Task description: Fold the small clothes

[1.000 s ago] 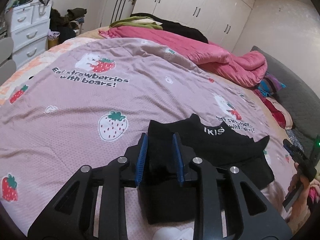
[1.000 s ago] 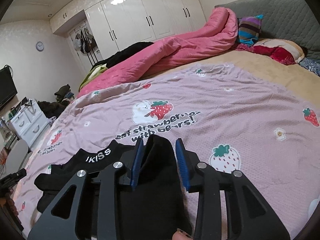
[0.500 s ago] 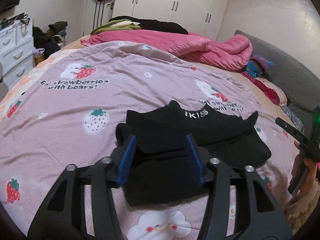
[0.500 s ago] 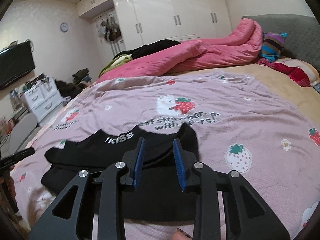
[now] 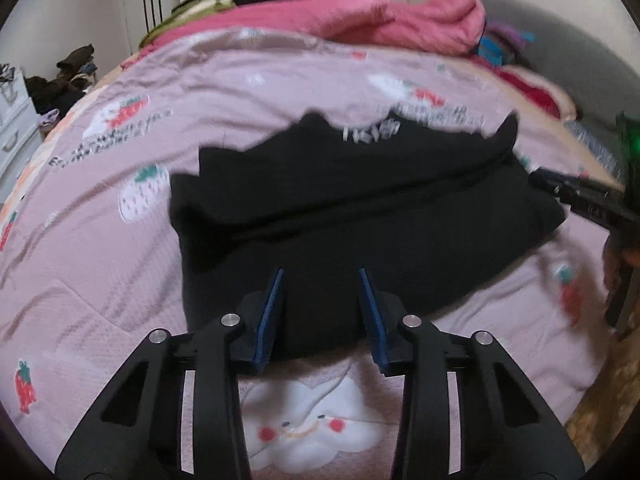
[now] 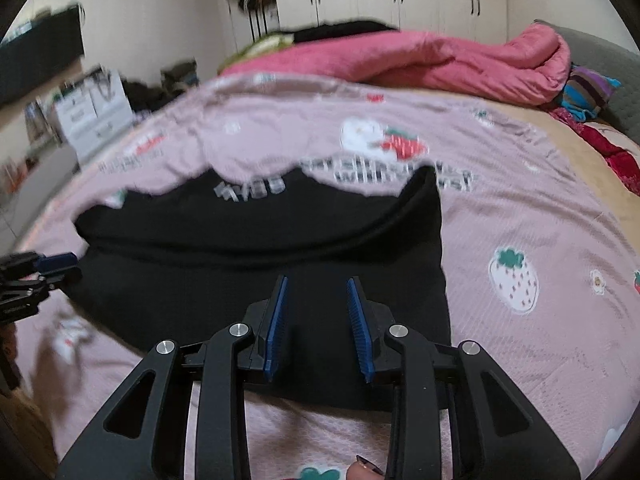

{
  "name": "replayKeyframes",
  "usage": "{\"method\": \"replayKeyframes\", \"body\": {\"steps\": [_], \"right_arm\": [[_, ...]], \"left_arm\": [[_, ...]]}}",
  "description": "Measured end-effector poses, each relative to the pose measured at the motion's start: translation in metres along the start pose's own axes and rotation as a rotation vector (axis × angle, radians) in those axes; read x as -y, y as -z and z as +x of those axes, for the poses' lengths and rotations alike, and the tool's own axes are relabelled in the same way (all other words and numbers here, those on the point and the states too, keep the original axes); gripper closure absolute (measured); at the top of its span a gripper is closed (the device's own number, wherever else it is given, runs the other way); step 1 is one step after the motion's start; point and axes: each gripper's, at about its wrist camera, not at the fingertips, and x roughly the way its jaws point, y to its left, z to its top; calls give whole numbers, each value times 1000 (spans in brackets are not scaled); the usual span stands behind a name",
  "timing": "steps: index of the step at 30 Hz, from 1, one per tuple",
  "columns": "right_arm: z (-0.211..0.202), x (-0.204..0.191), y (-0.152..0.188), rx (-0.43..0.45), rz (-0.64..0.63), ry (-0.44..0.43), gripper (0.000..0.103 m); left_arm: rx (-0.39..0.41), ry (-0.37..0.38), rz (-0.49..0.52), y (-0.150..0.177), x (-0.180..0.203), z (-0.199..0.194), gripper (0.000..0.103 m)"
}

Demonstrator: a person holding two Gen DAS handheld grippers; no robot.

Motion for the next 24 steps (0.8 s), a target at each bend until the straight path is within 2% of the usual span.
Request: {"method": "replayKeyframes", "body": {"steps": [3,6,9,17,22,24], "right_arm": [[18,-3,2,-39,-20,25,74],[30,-6,1,-39,-42,55,74],[42,-8,-5,-37,-49,67,73],[69,9,-35,-23,64,-2,72],[74,16,-51,0,83,7,72],[73,23,-57,19,101,7,72]], "left_arm": [[-2,-4,-12,2,-4,7,74],[8,-31,-25,-3,-12,10,73],[1,-24,-90,-11,-26,20,73],[19,-23,-172,-41,-44,45,73],[45,-21,-245,-63,-61,57,72],[71,-21,-281,-69,-71,56,68]]}}
